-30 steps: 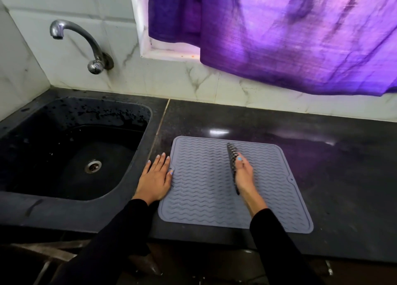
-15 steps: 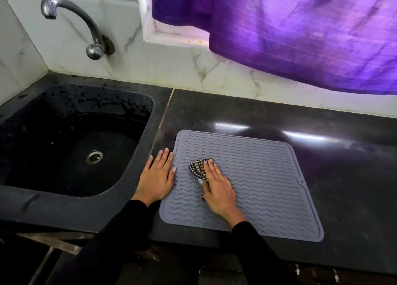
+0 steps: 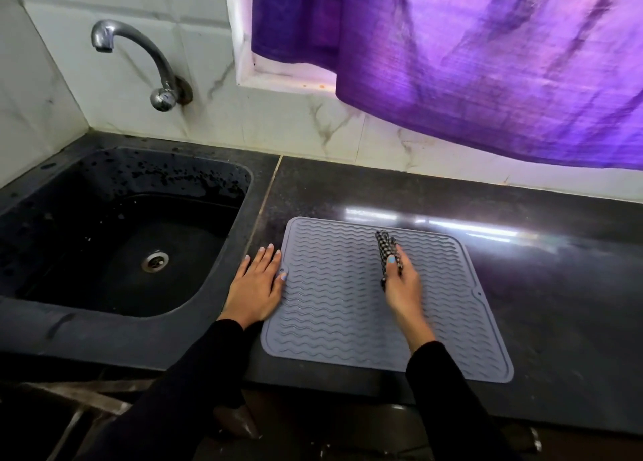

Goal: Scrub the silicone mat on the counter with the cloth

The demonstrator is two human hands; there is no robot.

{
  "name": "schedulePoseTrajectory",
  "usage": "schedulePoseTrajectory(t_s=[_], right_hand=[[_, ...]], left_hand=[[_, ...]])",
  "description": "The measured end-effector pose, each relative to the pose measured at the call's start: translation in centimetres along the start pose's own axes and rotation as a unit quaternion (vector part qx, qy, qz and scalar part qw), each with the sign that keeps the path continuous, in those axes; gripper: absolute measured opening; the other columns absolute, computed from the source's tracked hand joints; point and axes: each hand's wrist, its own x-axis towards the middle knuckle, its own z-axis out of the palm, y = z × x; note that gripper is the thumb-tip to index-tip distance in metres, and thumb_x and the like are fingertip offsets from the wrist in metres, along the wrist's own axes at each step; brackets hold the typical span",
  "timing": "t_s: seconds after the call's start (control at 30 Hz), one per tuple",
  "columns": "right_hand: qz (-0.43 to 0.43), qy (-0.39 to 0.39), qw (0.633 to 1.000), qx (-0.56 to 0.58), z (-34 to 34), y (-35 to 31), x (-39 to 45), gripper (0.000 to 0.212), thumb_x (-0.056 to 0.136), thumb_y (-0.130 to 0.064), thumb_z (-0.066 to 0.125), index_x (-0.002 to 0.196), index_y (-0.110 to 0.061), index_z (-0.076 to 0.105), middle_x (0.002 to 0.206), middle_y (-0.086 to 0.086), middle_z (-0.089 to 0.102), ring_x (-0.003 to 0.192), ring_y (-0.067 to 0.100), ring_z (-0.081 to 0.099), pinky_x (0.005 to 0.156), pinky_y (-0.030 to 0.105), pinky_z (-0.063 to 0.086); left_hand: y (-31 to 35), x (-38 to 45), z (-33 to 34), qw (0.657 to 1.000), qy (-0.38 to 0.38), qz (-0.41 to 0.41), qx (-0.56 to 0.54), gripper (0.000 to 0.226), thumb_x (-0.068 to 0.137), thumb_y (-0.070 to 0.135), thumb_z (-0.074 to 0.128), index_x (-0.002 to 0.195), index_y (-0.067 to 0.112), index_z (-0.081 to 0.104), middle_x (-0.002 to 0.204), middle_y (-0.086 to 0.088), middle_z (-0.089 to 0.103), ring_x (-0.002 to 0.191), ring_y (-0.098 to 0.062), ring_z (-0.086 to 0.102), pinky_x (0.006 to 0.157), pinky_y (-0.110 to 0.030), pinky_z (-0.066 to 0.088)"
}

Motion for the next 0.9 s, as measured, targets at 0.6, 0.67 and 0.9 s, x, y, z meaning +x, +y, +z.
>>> schedulePoseTrajectory(t_s=[0.6,0.67,0.9], right_hand=[[-0.16,-0.11,0.887,-0.418,2.8,3.0,-1.2,0.08,0.081,-0.051,-0.008,0.149,-0.011,0.005,0.158,0.006,0.003,0.146,0.02,0.002,0.116,0.031,0.005],[-0.137,-0.115,0.925,-0.336,2.1,3.1,-0.5,0.059,0.096,-0.044,0.015,0.148,-0.016,0.018,0.157,0.0,0.013,0.145,0.016,0.013,0.115,0.032,0.017],[0.086,-0.025,0.985,0.145,0.1,0.3,2.8,0.039,0.101,-0.017,0.032,0.133,0.001,0.045,0.134,0.013,0.051,0.109,0.017,0.05,0.089,0.021,0.037]], left_hand=[[-0.4,0.3,0.7,1.0,0.019,0.009,0.021,0.073,0.084,0.052,-0.004,0.148,0.019,0.013,0.156,0.002,0.009,0.144,-0.011,0.003,0.116,-0.032,-0.004],[-0.3,0.2,0.5,1.0,0.018,0.005,0.011,0.075,0.083,0.053,-0.004,0.148,0.02,0.014,0.156,0.002,0.01,0.144,-0.011,0.003,0.116,-0.032,-0.003],[-0.2,0.3,-0.1,1.0,0.001,-0.003,-0.02,0.084,0.076,0.057,-0.009,0.147,0.019,0.015,0.157,0.003,0.009,0.144,-0.01,0.003,0.115,-0.03,-0.004]])
